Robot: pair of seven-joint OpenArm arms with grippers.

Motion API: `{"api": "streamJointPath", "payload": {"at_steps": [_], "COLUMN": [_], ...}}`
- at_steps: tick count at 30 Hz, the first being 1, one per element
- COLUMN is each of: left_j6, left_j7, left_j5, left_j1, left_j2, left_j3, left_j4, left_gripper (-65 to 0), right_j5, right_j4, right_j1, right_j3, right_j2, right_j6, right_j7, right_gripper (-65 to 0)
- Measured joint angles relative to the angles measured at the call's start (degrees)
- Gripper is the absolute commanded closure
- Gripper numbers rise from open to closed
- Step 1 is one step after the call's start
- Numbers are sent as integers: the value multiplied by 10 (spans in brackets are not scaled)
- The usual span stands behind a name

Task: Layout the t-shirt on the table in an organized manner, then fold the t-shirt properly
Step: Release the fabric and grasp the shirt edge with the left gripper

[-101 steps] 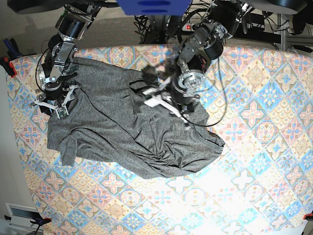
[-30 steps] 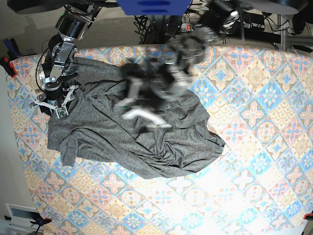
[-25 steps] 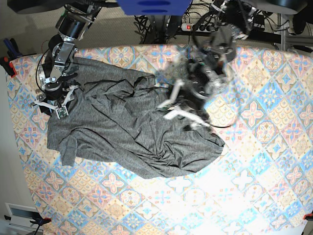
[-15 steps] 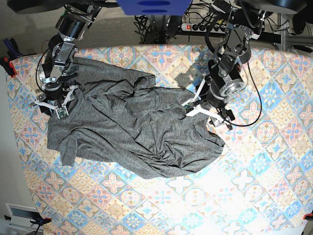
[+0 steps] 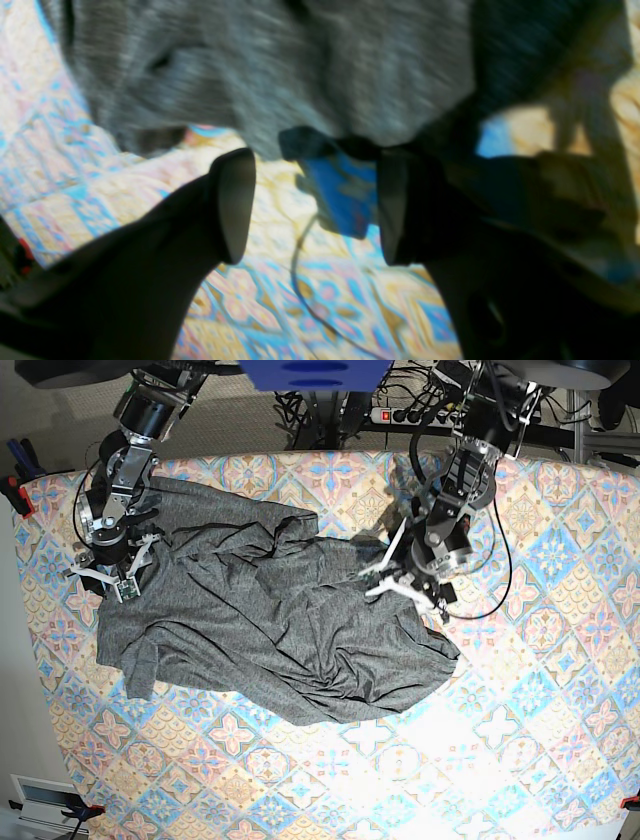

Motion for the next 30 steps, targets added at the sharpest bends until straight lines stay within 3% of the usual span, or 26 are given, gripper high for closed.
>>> {"api": "streamJointPath", "payload": {"at_steps": [6,8,12,15,21,28,30], "left_j6": [-13,2,5,6,3,21,7], "left_j7": [-43,-77,-81,-79,-79,-73,-48], "left_j5": [-7,-10,-8,-8,-8,1,0], "left_j1": [-47,-59,-70,-75,-60,-12,33], "left_j2": [19,21,35,40,43,46,42], "left_j3": [-5,-5,-5,-5,-7,-37,-66], "left_j4": [-96,-124,-151,-159,-159,-105,-47], "left_gripper": [-377,-377,-366,-299,-27,-31,-31], "right_j5": [0,0,0,0,0,0,0], "right_j4": [-1,-1,-1,-1,-1,-1,-1], "right_j1": [0,0,0,0,0,-2,-1], "right_j3": [0,0,0,0,0,0,0], "right_j2": [0,0,0,0,0,0,0], "right_j6": [-2,-1,-2,-2,-3,-2,-2], "right_j7": [0,1,1,1,1,2,2], "right_gripper": [-349,-349,-349,-349,-349,-349,-349]}}
